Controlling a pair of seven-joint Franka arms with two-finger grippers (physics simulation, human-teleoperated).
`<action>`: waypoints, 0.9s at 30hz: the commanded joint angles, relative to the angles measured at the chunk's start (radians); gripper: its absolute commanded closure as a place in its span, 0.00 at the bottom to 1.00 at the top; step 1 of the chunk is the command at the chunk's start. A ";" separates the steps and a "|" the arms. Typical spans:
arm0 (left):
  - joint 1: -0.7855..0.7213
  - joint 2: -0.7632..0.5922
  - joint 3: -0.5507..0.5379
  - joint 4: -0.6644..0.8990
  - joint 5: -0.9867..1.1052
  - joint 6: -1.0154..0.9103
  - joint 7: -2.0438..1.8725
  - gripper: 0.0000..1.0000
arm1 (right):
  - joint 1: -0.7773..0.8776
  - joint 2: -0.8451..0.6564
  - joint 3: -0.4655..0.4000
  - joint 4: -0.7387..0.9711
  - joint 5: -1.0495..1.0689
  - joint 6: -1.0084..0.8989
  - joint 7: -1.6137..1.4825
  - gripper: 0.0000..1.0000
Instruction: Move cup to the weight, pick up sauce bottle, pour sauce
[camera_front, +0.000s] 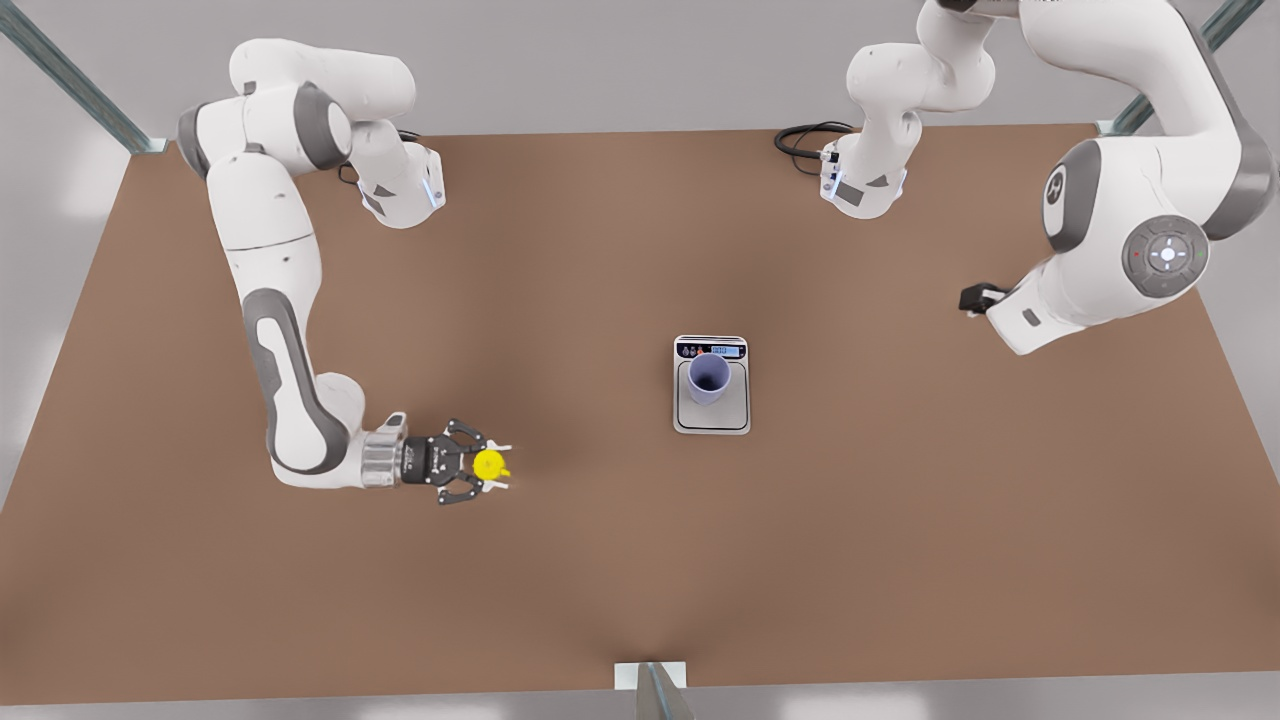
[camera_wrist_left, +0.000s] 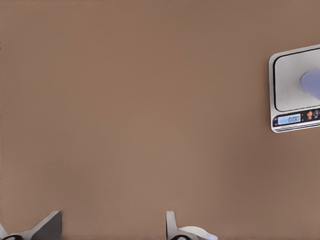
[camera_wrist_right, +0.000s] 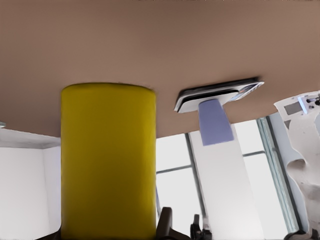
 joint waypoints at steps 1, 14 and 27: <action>0.001 0.000 0.000 0.000 0.016 0.002 0.000 0.00 | -0.010 0.010 0.002 -0.002 0.029 0.008 -0.019 0.74; 0.001 -0.029 -0.052 0.000 0.006 -0.024 -0.002 0.00 | -0.115 0.158 -0.017 -0.030 0.046 -0.143 -0.315 0.72; 0.000 -0.003 -0.090 0.064 -0.007 -0.039 -0.006 0.00 | -0.115 0.168 -0.018 -0.045 0.028 -0.145 -0.389 0.00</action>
